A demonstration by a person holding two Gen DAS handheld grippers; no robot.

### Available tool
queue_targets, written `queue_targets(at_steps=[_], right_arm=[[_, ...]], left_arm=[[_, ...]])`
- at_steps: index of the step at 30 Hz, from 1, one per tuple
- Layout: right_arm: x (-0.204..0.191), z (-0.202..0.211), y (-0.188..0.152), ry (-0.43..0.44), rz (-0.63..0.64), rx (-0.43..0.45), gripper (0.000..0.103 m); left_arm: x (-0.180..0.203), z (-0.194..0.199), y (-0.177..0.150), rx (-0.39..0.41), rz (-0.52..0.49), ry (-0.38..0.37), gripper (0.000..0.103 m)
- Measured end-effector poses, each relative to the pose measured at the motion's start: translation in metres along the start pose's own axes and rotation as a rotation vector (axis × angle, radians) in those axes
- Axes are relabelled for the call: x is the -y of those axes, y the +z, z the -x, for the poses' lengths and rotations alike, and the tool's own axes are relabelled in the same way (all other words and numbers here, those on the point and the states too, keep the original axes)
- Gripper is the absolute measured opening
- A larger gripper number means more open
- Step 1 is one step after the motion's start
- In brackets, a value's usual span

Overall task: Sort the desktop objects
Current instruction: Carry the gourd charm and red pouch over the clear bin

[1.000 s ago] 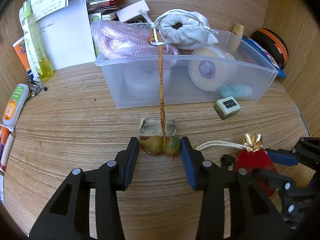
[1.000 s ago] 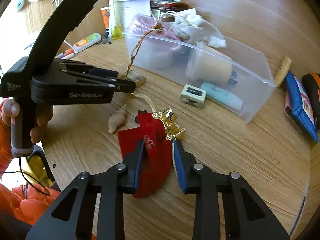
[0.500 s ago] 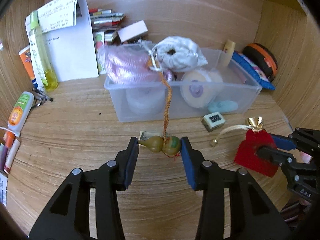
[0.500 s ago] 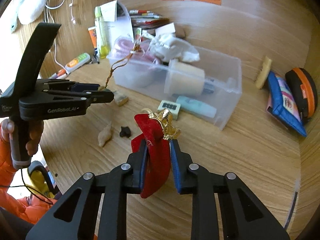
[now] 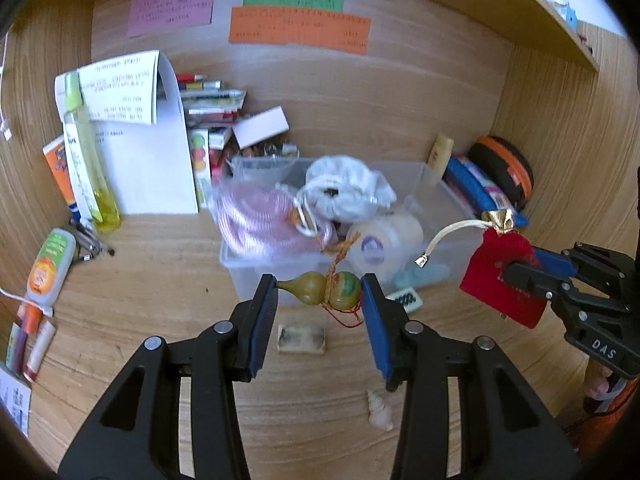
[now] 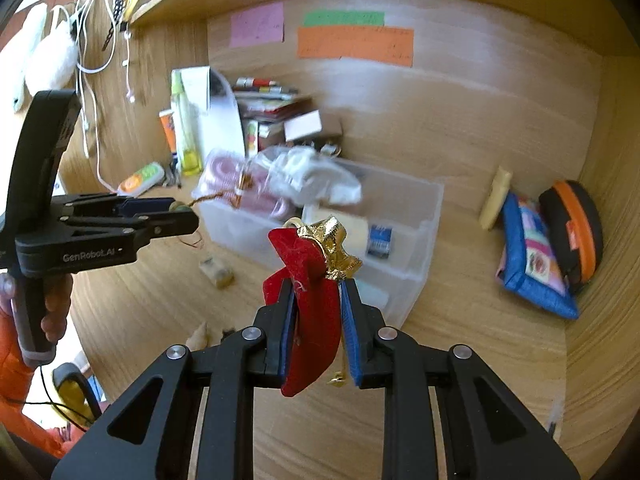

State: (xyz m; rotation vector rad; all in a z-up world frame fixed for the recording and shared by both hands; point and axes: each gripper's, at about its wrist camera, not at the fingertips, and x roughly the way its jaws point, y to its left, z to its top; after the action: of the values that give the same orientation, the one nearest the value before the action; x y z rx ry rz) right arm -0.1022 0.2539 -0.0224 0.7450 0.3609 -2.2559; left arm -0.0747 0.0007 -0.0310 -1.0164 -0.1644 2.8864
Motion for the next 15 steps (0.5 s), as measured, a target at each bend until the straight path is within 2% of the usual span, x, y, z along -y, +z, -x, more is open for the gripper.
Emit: queue_targets(at_steps=[15], right_arm=[[0.030,-0.014,0.055,-0.057,-0.025,0.057,0.020]], left_arm=[[0.006,-0.007,0.042,0.054,-0.028,-0.033,0.042]])
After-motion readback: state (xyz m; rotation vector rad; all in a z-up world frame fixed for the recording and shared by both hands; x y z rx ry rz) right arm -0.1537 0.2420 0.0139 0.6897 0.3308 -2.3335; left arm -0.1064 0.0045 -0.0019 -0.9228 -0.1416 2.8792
